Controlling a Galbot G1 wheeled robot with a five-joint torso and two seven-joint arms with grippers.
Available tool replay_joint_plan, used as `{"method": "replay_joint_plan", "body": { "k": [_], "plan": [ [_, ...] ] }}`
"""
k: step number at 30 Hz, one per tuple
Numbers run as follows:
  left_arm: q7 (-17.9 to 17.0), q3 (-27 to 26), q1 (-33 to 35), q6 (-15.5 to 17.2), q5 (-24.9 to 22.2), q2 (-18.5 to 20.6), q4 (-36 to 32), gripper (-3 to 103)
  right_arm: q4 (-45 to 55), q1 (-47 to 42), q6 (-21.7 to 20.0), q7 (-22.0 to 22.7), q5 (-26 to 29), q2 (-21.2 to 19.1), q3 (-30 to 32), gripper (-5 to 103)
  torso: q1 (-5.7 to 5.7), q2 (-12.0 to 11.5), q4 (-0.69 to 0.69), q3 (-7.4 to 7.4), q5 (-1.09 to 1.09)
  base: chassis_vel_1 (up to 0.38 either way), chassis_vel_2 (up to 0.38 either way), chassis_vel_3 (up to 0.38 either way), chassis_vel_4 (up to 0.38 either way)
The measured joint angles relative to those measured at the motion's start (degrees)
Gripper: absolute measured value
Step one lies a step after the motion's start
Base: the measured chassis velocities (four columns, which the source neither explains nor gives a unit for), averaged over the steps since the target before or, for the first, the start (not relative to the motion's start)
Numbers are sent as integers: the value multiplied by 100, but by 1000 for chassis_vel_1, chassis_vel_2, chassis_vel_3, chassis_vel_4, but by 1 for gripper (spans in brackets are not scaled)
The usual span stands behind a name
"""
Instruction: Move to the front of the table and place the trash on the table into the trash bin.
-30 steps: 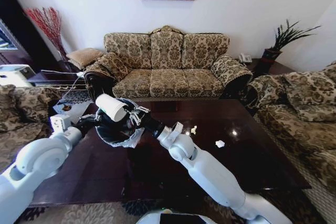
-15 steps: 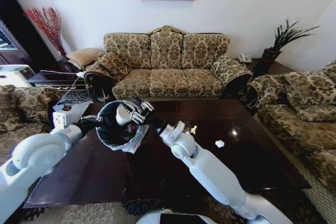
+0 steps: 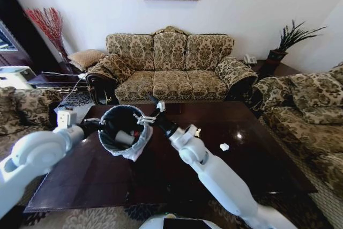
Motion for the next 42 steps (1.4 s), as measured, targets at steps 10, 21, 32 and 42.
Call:
{"method": "replay_joint_plan", "body": {
  "k": [10, 21, 32, 42],
  "plan": [
    [-113, 32, -117, -166, 110, -23, 619, 1, 311, -1365, -1273, 1673, -284, -199, 1755, 100, 0, 0, -1, -1, 0, 0, 0, 0, 0],
    [48, -83, -164, -376, 500, -386, 532, 1, -401, -2555, -1257, 2480, -425, 382, 2512, 100, -1, 0, 0, -1, 0, 0, 0, 0, 0],
    [142, -42, -133, -488, 621, -508, 350, 1, -2004, -1816, -1053, 3034, -181, 943, 2181, 100, 0, 0, -2, 0, 5, -76, -70, 77, 83],
    [168, 46, -119, -479, 704, -370, 181, 1, -3726, -890, -1305, 2777, -15, 1228, 1576, 100, 0, 0, 4, 0, -3, -6, -6, 4, 4]
  ]
}}
